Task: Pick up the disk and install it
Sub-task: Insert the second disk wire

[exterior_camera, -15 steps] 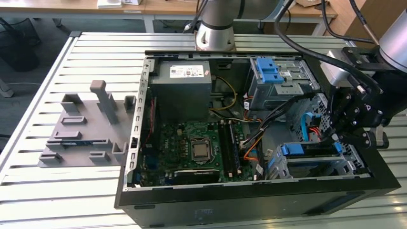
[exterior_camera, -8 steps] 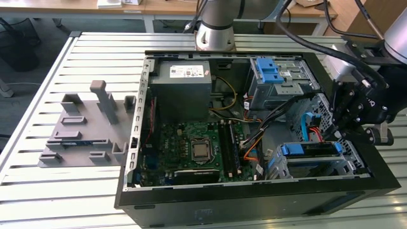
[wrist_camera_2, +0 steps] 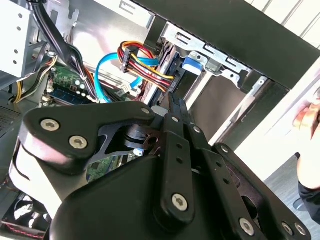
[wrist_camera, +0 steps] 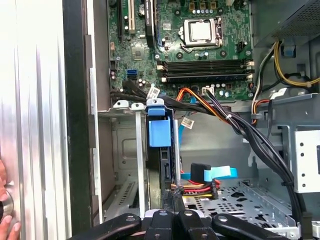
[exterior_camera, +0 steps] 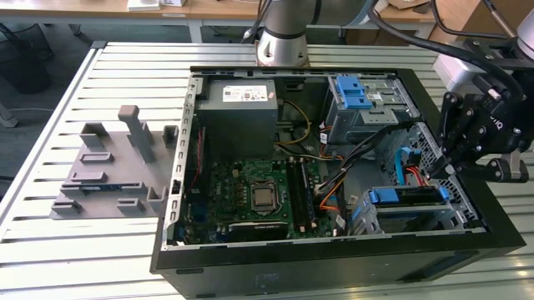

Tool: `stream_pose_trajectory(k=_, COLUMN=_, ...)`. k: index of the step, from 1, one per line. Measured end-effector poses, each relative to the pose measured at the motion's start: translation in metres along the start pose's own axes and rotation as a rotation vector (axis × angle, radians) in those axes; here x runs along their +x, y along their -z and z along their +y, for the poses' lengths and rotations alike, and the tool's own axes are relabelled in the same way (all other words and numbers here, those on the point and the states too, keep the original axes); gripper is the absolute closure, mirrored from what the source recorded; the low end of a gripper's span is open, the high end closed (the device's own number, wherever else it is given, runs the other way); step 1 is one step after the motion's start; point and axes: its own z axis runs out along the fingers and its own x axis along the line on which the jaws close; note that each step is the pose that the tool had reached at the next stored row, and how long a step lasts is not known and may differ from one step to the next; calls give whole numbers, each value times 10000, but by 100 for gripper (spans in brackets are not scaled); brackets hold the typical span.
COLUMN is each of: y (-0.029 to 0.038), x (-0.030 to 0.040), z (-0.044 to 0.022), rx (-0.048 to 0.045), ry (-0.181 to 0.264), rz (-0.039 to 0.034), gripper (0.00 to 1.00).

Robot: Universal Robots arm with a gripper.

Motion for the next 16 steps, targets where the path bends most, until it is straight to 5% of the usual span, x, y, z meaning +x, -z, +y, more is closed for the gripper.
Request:
stream_pose_trajectory(k=5, y=24, x=0, z=11, rx=0, ry=-1, rz=-2, gripper=89)
stream_pose_trajectory(k=16, y=60, x=10, z=150, rx=0, ry=0, rz=1, gripper=89)
